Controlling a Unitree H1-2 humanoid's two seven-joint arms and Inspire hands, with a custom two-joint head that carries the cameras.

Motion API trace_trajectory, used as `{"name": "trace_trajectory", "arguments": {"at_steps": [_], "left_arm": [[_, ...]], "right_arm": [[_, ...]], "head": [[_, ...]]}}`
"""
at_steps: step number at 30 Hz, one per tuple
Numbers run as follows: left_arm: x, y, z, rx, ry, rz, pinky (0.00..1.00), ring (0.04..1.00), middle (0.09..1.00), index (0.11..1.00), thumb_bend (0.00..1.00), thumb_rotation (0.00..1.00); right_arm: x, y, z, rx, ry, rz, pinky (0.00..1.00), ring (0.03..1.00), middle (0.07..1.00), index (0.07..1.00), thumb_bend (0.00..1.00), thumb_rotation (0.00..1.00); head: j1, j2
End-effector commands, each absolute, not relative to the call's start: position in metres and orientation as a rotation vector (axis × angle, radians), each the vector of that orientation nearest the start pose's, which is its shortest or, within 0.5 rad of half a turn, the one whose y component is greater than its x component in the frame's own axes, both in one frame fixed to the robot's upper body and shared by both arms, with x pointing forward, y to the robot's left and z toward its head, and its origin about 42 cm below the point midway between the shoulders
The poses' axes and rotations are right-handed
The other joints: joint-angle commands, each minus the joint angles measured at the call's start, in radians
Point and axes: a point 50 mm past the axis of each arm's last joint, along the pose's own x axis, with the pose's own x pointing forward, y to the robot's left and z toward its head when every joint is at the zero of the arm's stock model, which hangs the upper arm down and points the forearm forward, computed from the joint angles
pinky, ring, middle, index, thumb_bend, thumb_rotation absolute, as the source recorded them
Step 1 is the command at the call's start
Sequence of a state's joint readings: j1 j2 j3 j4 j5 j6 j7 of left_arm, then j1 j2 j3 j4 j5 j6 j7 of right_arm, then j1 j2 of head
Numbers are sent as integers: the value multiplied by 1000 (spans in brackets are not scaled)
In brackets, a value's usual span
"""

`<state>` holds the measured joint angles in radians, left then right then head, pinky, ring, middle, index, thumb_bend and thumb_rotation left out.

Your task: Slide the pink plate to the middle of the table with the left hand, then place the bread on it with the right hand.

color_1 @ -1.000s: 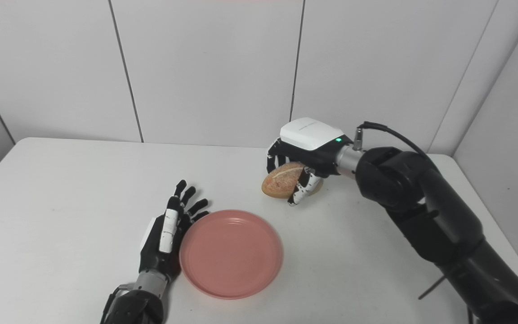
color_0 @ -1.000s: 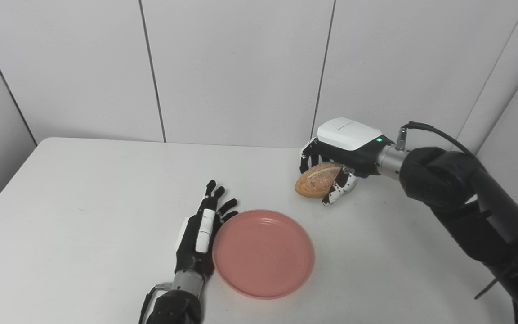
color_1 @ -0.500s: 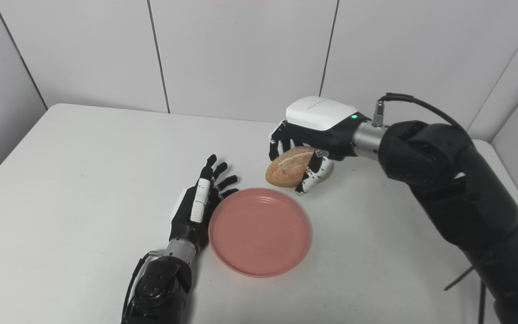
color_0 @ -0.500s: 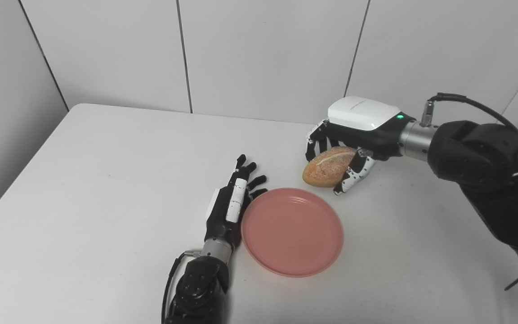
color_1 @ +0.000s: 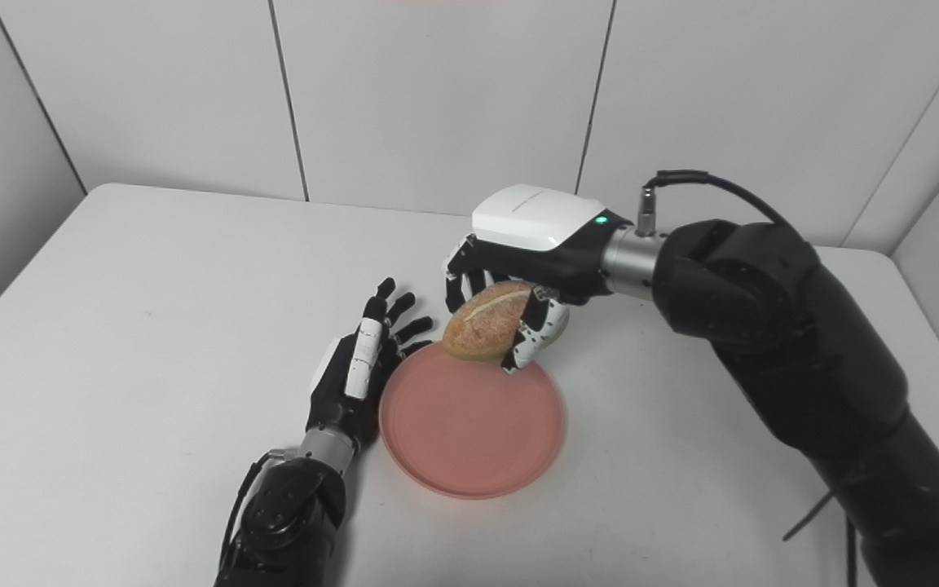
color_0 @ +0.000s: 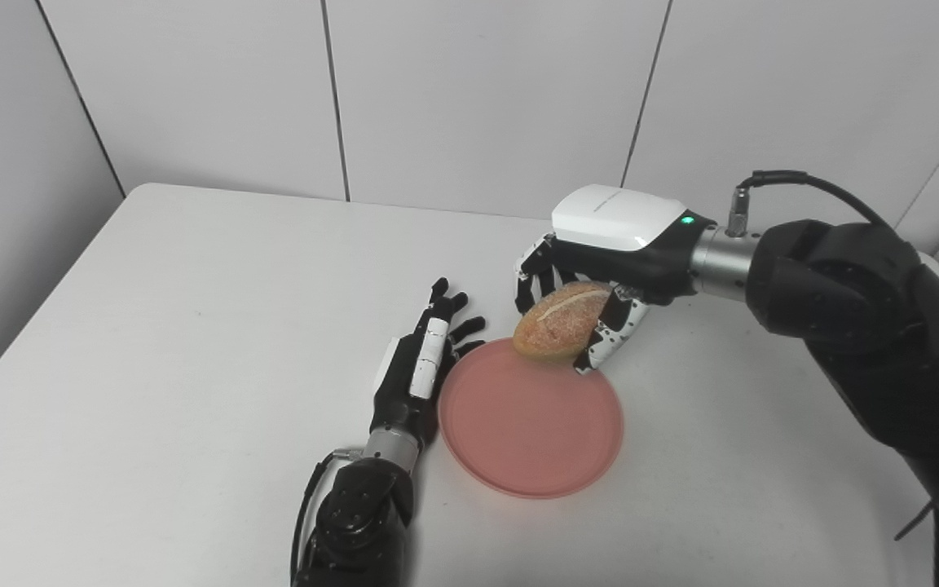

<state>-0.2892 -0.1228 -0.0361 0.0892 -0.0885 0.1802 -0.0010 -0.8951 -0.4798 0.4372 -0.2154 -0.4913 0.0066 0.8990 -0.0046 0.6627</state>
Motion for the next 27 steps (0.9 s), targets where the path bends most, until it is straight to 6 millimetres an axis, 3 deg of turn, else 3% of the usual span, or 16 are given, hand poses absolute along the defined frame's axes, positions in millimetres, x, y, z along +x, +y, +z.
{"name": "trace_trajectory", "arguments": {"at_steps": [1,12,27], "left_arm": [[368,127,155,-193,2,-163,768,847,960,1000,904,923],[366,128,153,-189,11,-161,740,843,952,1000,904,926],[364,130,152,-206,23,-167,777,845,953,1000,897,955]], "right_arm": [[396,-139,403,-1496,-614,921,268,373,463,533,513,0],[397,-116,359,-1509,-554,1002,303,384,469,533,515,0],[407,-114,331,-1531,-458,1000,337,414,515,497,517,0]], "head": [[1,-1],[-9,-13],[-15,-8]]}}
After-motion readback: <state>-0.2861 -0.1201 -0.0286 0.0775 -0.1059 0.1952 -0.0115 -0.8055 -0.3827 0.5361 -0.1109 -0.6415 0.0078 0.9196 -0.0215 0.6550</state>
